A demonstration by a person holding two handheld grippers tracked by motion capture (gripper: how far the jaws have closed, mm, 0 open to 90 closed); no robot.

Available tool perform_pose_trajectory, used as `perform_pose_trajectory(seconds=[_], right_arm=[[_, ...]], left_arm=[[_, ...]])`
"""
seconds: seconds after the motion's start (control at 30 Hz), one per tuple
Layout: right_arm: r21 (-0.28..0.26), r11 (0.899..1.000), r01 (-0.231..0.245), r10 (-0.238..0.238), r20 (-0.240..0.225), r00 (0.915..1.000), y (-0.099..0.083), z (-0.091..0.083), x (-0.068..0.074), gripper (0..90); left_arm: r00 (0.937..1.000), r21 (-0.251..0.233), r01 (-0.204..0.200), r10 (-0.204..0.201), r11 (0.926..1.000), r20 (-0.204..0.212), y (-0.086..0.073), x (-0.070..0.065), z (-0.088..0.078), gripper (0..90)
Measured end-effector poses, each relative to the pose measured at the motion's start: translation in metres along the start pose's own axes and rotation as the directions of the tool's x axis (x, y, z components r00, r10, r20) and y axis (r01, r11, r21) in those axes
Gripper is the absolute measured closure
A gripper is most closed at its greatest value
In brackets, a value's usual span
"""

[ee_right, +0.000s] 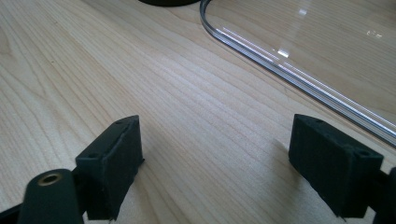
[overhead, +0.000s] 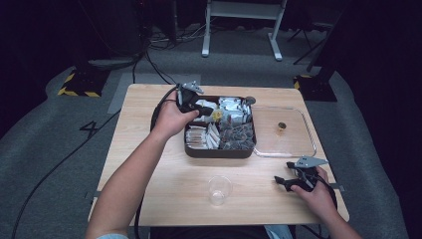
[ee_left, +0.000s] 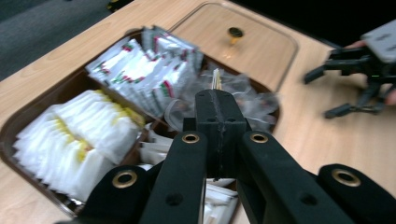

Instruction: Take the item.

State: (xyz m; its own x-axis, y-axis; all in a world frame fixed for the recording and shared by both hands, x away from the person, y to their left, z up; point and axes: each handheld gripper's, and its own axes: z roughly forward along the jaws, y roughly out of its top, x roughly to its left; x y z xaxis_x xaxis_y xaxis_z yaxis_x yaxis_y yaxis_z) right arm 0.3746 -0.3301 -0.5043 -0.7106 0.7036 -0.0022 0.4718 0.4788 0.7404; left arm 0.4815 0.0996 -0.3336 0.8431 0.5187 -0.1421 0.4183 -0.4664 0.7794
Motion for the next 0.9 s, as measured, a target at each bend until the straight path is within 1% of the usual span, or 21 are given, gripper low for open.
perform_pose_trajectory(seconds=[0.03,0.07,0.13,0.17,0.2,0.23,0.27,0.3,0.33,0.37,0.43,0.5,0.53,0.57,0.6,0.67,0.73,0.8,0.83,0.87,0.9], right_arm=[[0.0,1.0,0.0,0.0,0.0,1.0,0.0,0.0,0.0,17.5],[0.0,1.0,0.0,0.0,0.0,1.0,0.0,0.0,0.0,17.5],[0.0,1.0,0.0,0.0,0.0,1.0,0.0,0.0,0.0,17.5],[0.0,1.0,0.0,0.0,0.0,1.0,0.0,0.0,0.0,17.5],[0.0,1.0,0.0,0.0,0.0,1.0,0.0,0.0,0.0,17.5],[0.0,1.0,0.0,0.0,0.0,1.0,0.0,0.0,0.0,17.5],[0.0,1.0,0.0,0.0,0.0,1.0,0.0,0.0,0.0,17.5],[0.0,1.0,0.0,0.0,0.0,1.0,0.0,0.0,0.0,17.5],[0.0,1.0,0.0,0.0,0.0,1.0,0.0,0.0,0.0,17.5],[0.0,1.0,0.0,0.0,0.0,1.0,0.0,0.0,0.0,17.5],[0.0,1.0,0.0,0.0,0.0,1.0,0.0,0.0,0.0,17.5],[0.0,1.0,0.0,0.0,0.0,1.0,0.0,0.0,0.0,17.5],[0.0,1.0,0.0,0.0,0.0,1.0,0.0,0.0,0.0,17.5],[0.0,1.0,0.0,0.0,0.0,1.0,0.0,0.0,0.0,17.5],[0.0,1.0,0.0,0.0,0.0,1.0,0.0,0.0,0.0,17.5],[0.0,1.0,0.0,0.0,0.0,1.0,0.0,0.0,0.0,17.5],[0.0,1.0,0.0,0.0,0.0,1.0,0.0,0.0,0.0,17.5],[0.0,1.0,0.0,0.0,0.0,1.0,0.0,0.0,0.0,17.5],[0.0,1.0,0.0,0.0,0.0,1.0,0.0,0.0,0.0,17.5],[0.0,1.0,0.0,0.0,0.0,1.0,0.0,0.0,0.0,17.5],[0.0,1.0,0.0,0.0,0.0,1.0,0.0,0.0,0.0,17.5]], left_arm=[[0.9999,-0.009,-0.007,0.007,0.9999,0.011,-0.003,-0.008,-0.005,90.0],[0.9999,-0.009,-0.007,0.007,0.9999,0.011,-0.003,-0.008,-0.005,90.0],[0.9996,-0.013,-0.013,0.013,0.9998,0.026,-0.005,-0.017,-0.009,90.0],[0.999,-0.018,-0.025,0.026,0.9995,0.036,-0.008,-0.025,-0.013,90.0],[0.999,-0.018,-0.025,0.026,0.9995,0.036,-0.008,-0.025,-0.013,90.0],[0.9981,-0.02,-0.031,0.032,0.9993,0.053,-0.012,-0.033,-0.016,90.0],[0.9981,-0.02,-0.031,0.032,0.9993,0.053,-0.012,-0.033,-0.016,90.0],[0.9974,-0.023,-0.034,0.036,0.9991,0.063,-0.013,-0.037,-0.017,90.0],[0.996,-0.027,-0.049,0.051,0.9984,0.073,-0.017,-0.044,-0.019,90.0],[0.996,-0.027,-0.049,0.051,0.9984,0.073,-0.017,-0.044,-0.019,90.0],[0.9949,-0.03,-0.061,0.063,0.9977,0.078,-0.021,-0.051,-0.02,90.0],[0.994,-0.031,-0.065,0.067,0.9974,0.086,-0.026,-0.059,-0.022,90.0],[0.9929,-0.035,-0.073,0.076,0.9967,0.092,-0.03,-0.067,-0.023,90.0],[0.9927,-0.039,-0.076,0.079,0.9964,0.091,-0.032,-0.071,-0.024,90.0],[0.9927,-0.039,-0.076,0.079,0.9964,0.091,-0.032,-0.071,-0.024,90.0],[0.9915,-0.047,-0.087,0.091,0.9951,0.093,-0.039,-0.081,-0.025,90.0],[0.9911,-0.052,-0.086,0.091,0.9949,0.098,-0.044,-0.088,-0.026,90.0],[0.9905,-0.046,-0.093,0.097,0.9946,0.097,-0.049,-0.096,-0.027,90.0],[0.9905,-0.046,-0.093,0.097,0.9946,0.097,-0.049,-0.096,-0.027,90.0],[0.9902,-0.045,-0.096,0.1,0.9944,0.098,-0.051,-0.1,-0.027,90.0],[0.988,-0.041,-0.107,0.111,0.9934,0.108,-0.055,-0.106,-0.026,90.0]])
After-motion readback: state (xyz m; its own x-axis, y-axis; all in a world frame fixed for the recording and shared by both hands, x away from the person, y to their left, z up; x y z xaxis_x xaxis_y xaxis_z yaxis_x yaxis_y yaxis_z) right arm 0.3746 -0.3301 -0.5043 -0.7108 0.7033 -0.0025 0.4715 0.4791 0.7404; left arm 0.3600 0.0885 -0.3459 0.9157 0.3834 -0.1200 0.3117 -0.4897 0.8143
